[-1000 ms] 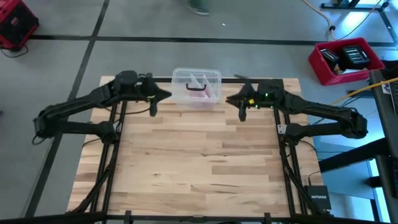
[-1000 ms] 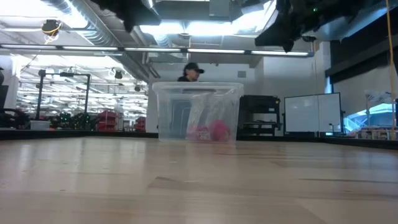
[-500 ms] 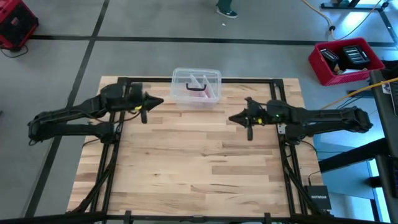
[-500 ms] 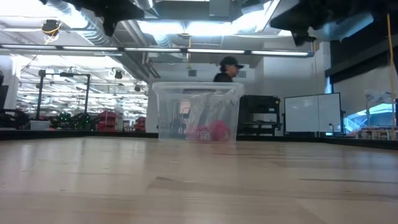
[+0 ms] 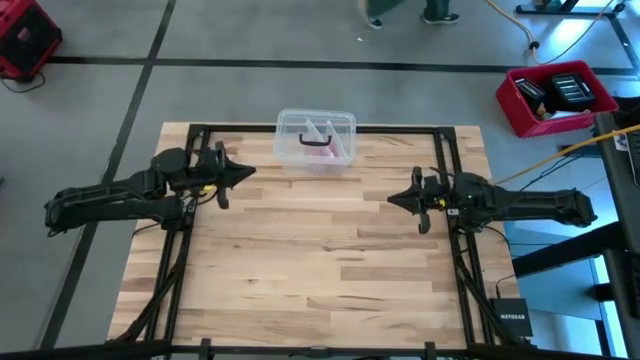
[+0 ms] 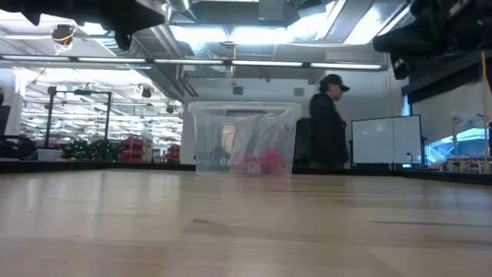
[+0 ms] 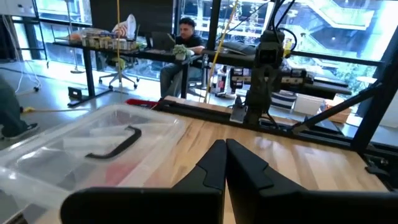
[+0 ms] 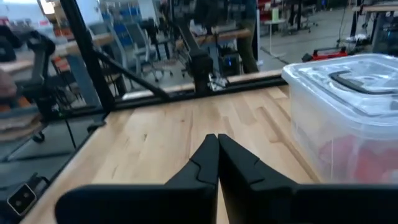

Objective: Roll bandage
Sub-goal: Return to Home Position

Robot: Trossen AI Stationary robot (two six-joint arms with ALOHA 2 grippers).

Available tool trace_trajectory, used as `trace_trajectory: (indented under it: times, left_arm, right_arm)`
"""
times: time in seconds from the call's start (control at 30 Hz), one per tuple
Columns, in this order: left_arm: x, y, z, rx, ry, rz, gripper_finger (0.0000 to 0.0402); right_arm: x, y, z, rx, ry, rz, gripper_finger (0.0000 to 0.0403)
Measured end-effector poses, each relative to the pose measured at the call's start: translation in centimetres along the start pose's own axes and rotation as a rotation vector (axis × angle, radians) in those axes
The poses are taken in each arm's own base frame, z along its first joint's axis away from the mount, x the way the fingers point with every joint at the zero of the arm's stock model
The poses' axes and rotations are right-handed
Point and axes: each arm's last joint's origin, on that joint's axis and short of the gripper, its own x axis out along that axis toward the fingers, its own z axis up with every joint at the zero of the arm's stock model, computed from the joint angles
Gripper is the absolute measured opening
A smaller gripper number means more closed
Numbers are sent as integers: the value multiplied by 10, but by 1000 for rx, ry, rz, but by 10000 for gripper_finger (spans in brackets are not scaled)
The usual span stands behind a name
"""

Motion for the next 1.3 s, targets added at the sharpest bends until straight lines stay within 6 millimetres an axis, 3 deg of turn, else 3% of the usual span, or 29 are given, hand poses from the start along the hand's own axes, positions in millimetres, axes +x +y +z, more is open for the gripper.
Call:
trace_trajectory:
  times: [0.3, 0.63, 0.9, 1.3]
  left_arm:
    - [-1, 3, -49, -55, -17, -9, 0]
    - [-22, -1, -79, -85, -90, 0, 0]
    - [-32, -4, -105, -120, -141, -22, 0]
    - [-37, -5, -113, -130, -78, -22, 1]
  right_arm:
    - [-17, -4, -23, 64, -82, -55, 13]
    - [-19, -8, -49, 159, -72, -73, 14]
    - [-22, -8, -48, 166, -114, -80, 14]
    - [-22, -8, -55, 181, -81, -52, 14]
